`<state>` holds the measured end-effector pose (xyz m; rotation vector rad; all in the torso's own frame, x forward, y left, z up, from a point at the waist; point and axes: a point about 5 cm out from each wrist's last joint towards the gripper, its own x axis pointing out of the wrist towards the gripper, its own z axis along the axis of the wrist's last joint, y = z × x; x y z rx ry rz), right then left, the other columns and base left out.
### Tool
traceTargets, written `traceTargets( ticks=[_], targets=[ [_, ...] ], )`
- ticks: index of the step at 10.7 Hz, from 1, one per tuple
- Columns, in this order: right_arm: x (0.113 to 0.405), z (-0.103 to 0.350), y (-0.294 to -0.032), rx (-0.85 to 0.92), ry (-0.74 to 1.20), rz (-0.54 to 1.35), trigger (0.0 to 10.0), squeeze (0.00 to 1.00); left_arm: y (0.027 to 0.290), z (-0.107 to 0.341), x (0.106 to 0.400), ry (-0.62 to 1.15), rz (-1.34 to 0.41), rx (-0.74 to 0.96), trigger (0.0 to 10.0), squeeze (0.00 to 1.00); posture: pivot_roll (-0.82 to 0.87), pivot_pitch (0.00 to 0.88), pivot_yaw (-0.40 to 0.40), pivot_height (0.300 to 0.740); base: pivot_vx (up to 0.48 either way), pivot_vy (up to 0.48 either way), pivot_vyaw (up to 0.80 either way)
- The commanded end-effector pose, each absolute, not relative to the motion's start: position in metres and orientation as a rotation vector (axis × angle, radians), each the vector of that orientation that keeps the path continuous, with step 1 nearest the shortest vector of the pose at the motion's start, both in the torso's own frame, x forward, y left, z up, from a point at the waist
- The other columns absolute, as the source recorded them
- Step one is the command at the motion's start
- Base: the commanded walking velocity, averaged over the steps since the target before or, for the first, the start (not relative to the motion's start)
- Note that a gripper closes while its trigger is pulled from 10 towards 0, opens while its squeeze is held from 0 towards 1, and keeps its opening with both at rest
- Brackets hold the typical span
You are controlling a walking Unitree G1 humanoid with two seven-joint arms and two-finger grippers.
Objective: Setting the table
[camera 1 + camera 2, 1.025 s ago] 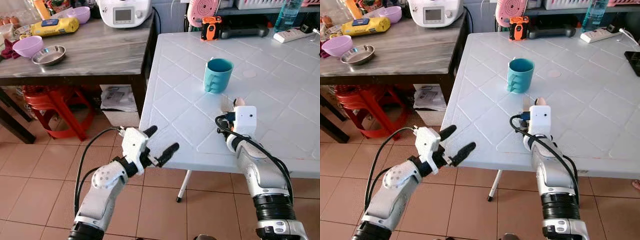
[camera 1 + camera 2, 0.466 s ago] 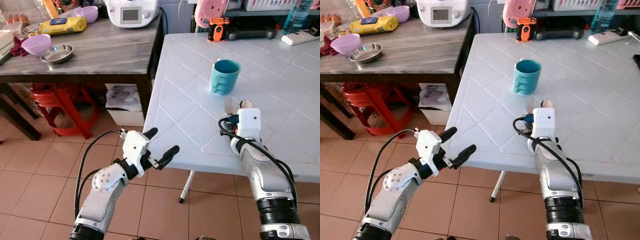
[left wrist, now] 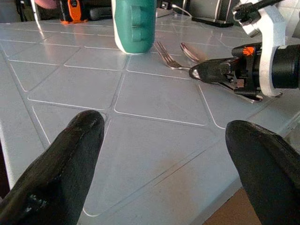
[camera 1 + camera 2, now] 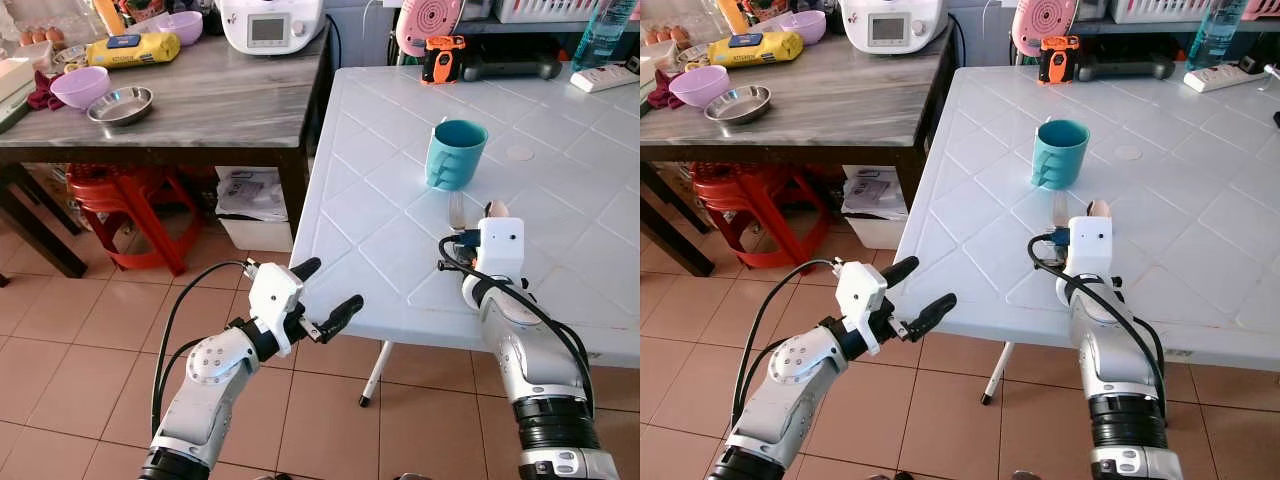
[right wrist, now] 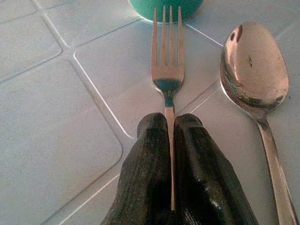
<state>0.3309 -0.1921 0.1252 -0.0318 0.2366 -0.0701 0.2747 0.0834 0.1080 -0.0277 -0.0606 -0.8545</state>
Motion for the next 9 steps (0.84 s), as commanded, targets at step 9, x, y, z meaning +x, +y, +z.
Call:
traceTargets(
  ticks=[9],
  targets=[
    [0.318,0.166,-0.167,0.142,-0.037,-0.095,0.0,0.00,0.096,0.107,0.288,-0.062,-0.684,0.002,10.0,0.00,-0.15,0.101,0.116,0.740,0.000,0.000,0.00]
  ],
)
